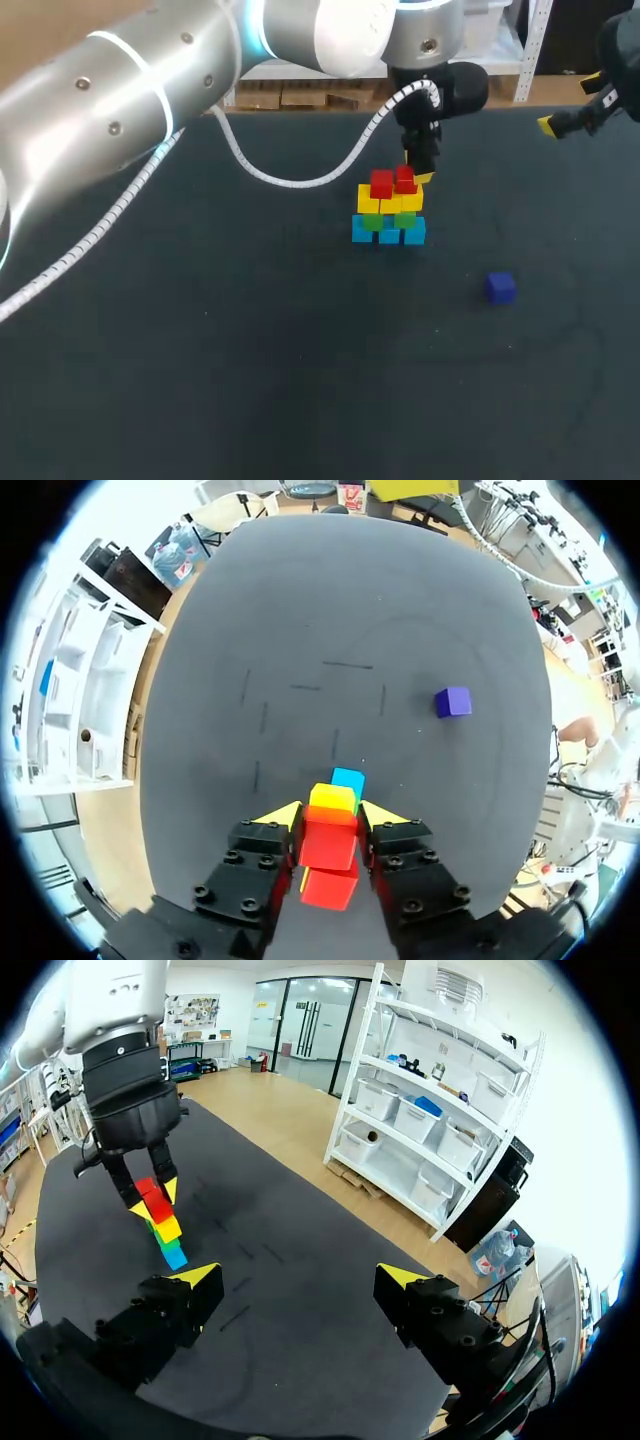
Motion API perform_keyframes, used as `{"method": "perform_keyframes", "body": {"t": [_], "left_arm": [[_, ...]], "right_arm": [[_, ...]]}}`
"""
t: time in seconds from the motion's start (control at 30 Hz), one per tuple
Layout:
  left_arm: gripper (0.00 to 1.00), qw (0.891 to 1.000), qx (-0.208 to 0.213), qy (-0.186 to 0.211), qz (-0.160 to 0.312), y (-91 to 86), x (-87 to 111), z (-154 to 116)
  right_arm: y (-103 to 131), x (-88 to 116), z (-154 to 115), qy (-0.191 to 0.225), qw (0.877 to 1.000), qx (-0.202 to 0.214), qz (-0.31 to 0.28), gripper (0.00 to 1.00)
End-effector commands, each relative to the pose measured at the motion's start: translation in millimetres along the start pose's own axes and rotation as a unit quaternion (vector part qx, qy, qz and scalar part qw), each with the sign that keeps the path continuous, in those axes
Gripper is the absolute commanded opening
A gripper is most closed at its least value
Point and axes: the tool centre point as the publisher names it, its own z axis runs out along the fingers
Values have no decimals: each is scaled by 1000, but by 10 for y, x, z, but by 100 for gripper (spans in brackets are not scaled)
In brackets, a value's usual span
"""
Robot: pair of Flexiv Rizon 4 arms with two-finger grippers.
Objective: Place the blue cubes, place green cubes on the blue cubes, place the yellow cubes on the green cubes, then place the red cubes on the yellow cubes, and place purple cube on the red cubes.
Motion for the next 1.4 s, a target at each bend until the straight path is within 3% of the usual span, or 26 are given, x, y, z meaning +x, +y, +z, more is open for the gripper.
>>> {"method": "perform_keyframes", "body": {"t": [0.03,0.53,0.8,0.9,0.97,1.0,1.03,1.1,1.4], "left_arm": [[0,1000,5,4,-1,50,-25,0],[1,1000,4,5,-2,60,13,1],[9,1000,5,6,-2,55,16,11],[23,1000,7,6,-1,53,15,15],[44,1000,7,6,0,48,10,13],[48,1000,7,6,1,47,9,12],[69,1000,8,4,0,47,8,8],[100,1000,8,3,-1,49,10,5],[100,1000,6,3,1,47,3,-7]], "right_arm": [[38,1,-17,2,1000,27,1,100],[38,1,-17,2,1000,27,1,100],[38,1,-17,2,1000,27,1,100],[38,1,-17,2,1000,27,1,100],[38,1,-17,2,1000,27,1,100],[38,1,-17,2,1000,27,1,100],[38,1,-17,2,1000,27,1,100],[38,1,-17,2,1000,27,1,100],[38,1,-17,2,1000,27,1,100]]}}
